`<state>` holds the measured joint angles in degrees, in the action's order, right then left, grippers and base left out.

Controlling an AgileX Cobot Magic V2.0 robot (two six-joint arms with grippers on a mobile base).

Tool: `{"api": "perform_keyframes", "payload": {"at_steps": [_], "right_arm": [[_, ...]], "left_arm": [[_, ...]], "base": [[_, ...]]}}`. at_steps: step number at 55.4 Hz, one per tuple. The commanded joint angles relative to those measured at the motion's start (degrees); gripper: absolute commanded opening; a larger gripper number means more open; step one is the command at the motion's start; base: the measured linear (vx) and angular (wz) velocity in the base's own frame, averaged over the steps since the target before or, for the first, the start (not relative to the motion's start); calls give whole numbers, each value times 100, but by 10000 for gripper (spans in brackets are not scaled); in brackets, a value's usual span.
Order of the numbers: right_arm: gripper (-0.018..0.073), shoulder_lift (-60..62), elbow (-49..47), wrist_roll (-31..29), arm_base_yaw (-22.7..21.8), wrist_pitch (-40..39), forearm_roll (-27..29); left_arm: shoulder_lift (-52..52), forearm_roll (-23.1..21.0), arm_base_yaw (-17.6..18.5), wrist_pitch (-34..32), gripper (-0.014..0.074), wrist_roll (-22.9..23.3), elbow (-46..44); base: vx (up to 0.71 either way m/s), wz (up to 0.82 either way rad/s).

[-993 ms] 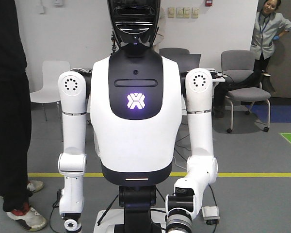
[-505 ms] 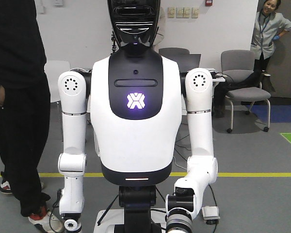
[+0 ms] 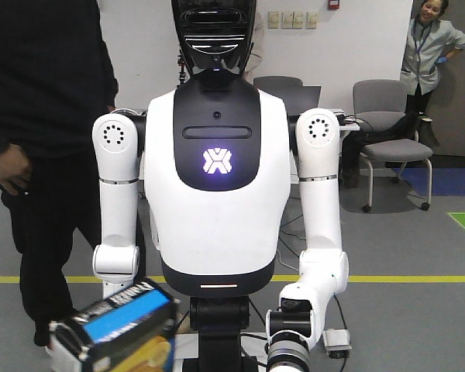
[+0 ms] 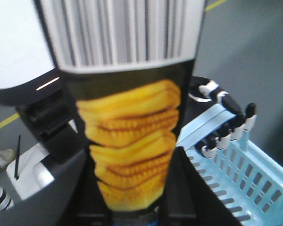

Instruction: Pick snacks and fruit into basket

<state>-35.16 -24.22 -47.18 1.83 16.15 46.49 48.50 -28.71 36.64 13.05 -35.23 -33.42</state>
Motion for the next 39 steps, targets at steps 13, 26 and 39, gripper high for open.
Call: {"api": "perform_keyframes", "payload": {"at_steps": [13, 26, 39], "right_arm": [[498, -6, -170, -19, -38, -288, 45], [498, -6, -170, -19, -38, -288, 45], [498, -6, -170, -19, -38, -288, 45]], "left_arm": [[1423, -155, 1627, -893, 22, -265, -925], [2234, -141, 2343, -1235, 24, -265, -1025], [2401, -131, 2626, -1842, 25, -271, -1025]], "base": [[0, 0], [0, 0], [0, 0]]}}
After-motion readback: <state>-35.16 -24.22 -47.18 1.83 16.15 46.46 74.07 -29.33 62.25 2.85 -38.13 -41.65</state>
